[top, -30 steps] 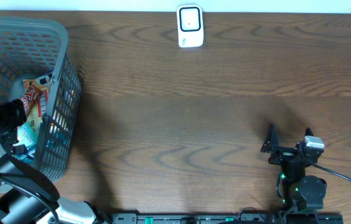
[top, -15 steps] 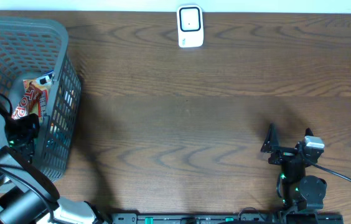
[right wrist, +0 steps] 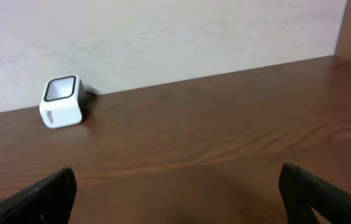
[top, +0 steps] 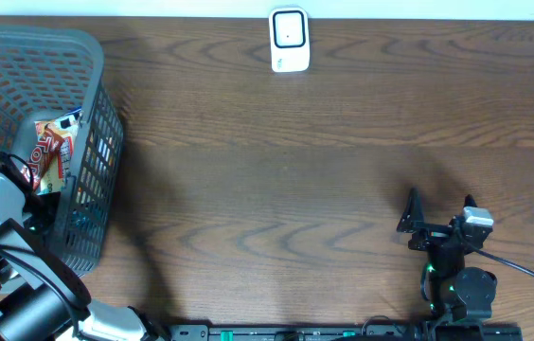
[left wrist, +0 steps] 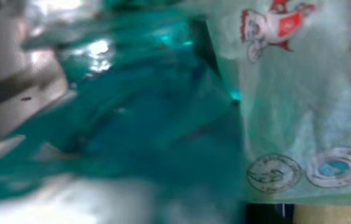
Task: Scan the item barcode
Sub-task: 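Lower the left gripper and grasp the blue mouthwash bottle, then lift the blue bottle out of the basket toward the table center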
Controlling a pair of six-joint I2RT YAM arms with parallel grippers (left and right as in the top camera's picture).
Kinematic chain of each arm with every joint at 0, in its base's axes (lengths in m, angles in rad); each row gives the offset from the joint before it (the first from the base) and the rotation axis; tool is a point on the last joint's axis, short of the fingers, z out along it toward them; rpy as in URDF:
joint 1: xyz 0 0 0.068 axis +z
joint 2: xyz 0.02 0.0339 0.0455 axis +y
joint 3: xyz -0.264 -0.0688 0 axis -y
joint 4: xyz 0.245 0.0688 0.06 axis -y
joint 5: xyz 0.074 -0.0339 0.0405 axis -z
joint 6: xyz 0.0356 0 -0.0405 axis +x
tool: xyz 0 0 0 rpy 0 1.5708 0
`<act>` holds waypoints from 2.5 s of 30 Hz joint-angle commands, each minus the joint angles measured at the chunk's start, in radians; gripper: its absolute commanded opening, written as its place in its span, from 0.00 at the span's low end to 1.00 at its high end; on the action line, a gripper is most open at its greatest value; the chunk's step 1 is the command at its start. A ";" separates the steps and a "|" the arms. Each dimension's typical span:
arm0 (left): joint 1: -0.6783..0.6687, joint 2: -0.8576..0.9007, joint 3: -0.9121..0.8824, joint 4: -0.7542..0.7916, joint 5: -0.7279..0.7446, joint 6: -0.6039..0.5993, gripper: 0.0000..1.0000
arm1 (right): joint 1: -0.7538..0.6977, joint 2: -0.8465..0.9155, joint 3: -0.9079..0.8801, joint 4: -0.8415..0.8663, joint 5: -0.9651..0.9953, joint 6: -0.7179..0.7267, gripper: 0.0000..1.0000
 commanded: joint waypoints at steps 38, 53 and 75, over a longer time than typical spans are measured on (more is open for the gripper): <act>-0.016 -0.077 0.025 0.068 0.030 0.081 0.27 | 0.005 0.000 -0.002 -0.002 0.016 -0.014 0.99; -0.016 -0.418 0.026 0.104 0.154 0.082 0.27 | 0.005 0.000 -0.002 -0.002 0.016 -0.014 0.99; -0.016 -0.847 0.026 0.261 0.673 0.080 0.27 | 0.005 0.000 -0.002 -0.002 0.015 -0.014 0.99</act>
